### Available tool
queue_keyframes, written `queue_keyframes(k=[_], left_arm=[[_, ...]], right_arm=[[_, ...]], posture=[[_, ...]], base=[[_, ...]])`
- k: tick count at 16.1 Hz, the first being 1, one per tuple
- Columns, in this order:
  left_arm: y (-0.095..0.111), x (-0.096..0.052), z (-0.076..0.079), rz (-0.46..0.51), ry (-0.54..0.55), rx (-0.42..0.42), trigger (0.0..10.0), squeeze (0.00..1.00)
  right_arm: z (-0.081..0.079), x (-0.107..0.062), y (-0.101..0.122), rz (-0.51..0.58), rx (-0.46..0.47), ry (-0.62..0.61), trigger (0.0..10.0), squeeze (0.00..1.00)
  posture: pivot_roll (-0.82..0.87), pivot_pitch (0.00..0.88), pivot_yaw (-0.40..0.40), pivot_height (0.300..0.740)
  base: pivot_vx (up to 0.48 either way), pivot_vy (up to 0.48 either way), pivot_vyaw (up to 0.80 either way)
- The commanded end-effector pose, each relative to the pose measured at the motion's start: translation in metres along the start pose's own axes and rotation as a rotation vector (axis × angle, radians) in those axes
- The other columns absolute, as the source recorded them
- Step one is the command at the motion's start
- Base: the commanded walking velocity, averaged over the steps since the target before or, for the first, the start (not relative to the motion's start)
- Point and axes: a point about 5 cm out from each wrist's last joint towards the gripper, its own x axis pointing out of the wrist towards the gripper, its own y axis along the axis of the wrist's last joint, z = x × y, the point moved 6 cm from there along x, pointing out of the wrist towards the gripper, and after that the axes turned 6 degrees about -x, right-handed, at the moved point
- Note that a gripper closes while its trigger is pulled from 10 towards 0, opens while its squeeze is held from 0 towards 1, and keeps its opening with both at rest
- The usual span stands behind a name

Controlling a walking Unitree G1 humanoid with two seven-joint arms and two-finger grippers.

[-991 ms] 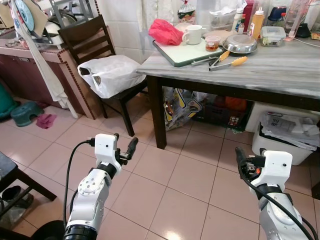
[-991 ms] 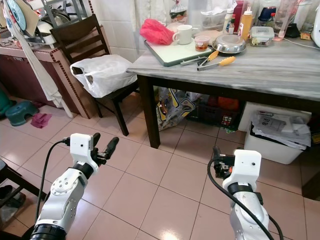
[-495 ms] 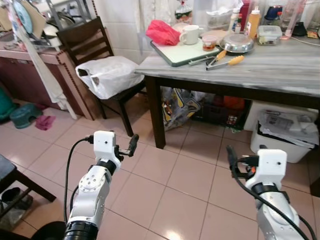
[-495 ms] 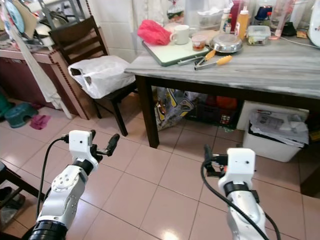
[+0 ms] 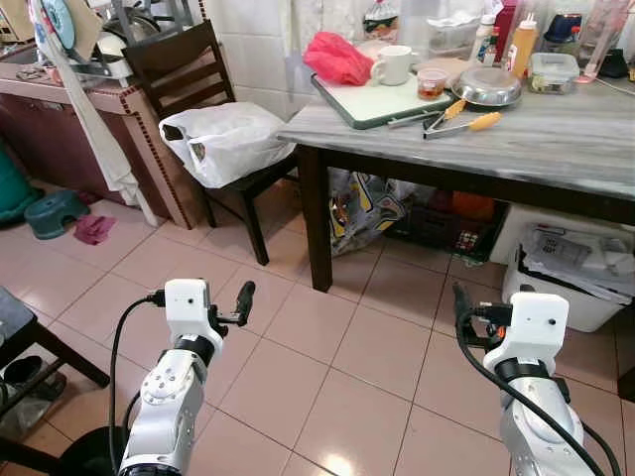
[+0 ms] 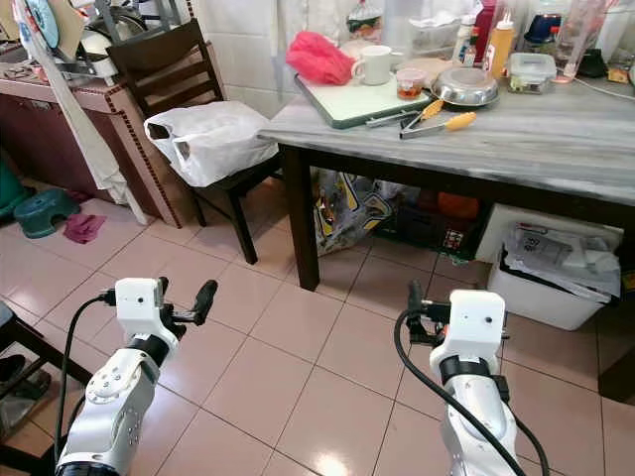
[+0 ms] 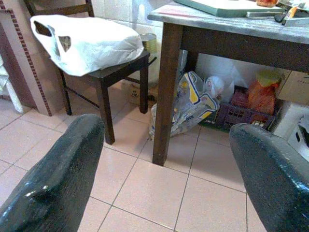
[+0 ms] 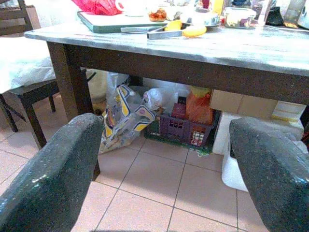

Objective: Setting the table

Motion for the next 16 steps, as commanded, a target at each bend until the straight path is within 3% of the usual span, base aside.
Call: queue_keyframes(k=[1, 2, 3, 4, 5, 6, 8, 9, 11, 12, 13, 16], left_arm=[[0.011, 0.003, -0.003, 0.025, 0.013, 0.005, 10.0, 1.0], [0.014, 0.005, -0.002, 0.03, 0.013, 0.002, 10.0, 1.0], [0.015, 0.006, -0.002, 0.03, 0.014, 0.003, 10.0, 1.0], [0.014, 0.006, -0.003, 0.015, 0.032, 0.034, 10.0, 1.0], [0.013, 0.006, 0.004, 0.009, -0.013, 0.013, 10.0, 1.0], [0.012, 0.005, 0.007, 0.006, -0.031, 0.008, 10.0, 0.0], [0.01, 0.005, 0.007, -0.004, -0.022, 0.02, 10.0, 0.0], [0.01, 0.005, 0.007, -0.006, -0.022, 0.025, 10.0, 0.0], [0.01, 0.006, 0.007, -0.014, -0.025, 0.048, 10.0, 0.0], [0.011, 0.006, 0.006, -0.015, -0.026, 0.052, 10.0, 0.0], [0.01, 0.006, 0.005, -0.016, -0.025, 0.053, 10.0, 0.0], [0.01, 0.006, 0.005, -0.018, -0.023, 0.058, 10.0, 0.0]], right_arm=[[0.001, 0.003, 0.007, 0.021, 0.005, -0.002, 10.0, 1.0], [0.005, 0.004, 0.005, 0.006, 0.012, -0.019, 10.0, 1.0], [0.007, 0.004, 0.004, -0.005, 0.024, -0.028, 10.0, 0.73], [0.007, 0.005, 0.001, -0.022, 0.048, -0.022, 10.0, 0.0], [0.008, 0.005, 0.001, -0.028, 0.053, -0.027, 10.0, 0.0], [0.008, 0.005, 0.0, -0.031, 0.051, -0.021, 10.0, 0.0], [0.003, 0.006, -0.001, -0.04, -0.002, -0.005, 10.0, 0.0], [-0.011, 0.006, -0.001, -0.043, 0.065, 0.066, 10.0, 0.0], [-0.018, 0.006, -0.002, -0.039, 0.004, 0.077, 10.0, 0.0], [-0.022, 0.005, -0.008, -0.079, 0.03, 0.084, 10.0, 0.0], [-0.023, 0.004, -0.011, -0.105, 0.004, 0.08, 10.0, 0.0], [-0.02, 0.003, -0.008, -0.079, 0.047, 0.092, 10.0, 0.0]], posture=[[-0.09, 0.0, 0.06, 0.74], [-0.09, 0.0, 0.059, 0.74], [-0.09, 0.0, 0.059, 0.74], [-0.09, 0.0, 0.06, 0.74], [-0.09, 0.0, 0.06, 0.74], [-0.09, 0.0, 0.06, 0.74], [-0.09, 0.0, 0.063, 0.74], [-0.09, 0.0, 0.064, 0.74], [-0.09, 0.0, 0.065, 0.74], [-0.09, 0.0, 0.065, 0.74], [-0.09, 0.0, 0.066, 0.74], [-0.08, 0.0, 0.068, 0.74]], base=[[0.0, 0.0, 0.0], [0.0, 0.0, 0.0], [0.0, 0.0, 0.0], [0.0, 0.0, 0.0], [0.0, 0.0, 0.0], [0.0, 0.0, 0.0], [0.0, 0.0, 0.0], [0.0, 0.0, 0.0], [0.0, 0.0, 0.0], [0.0, 0.0, 0.0], [0.0, 0.0, 0.0], [0.0, 0.0, 0.0]])
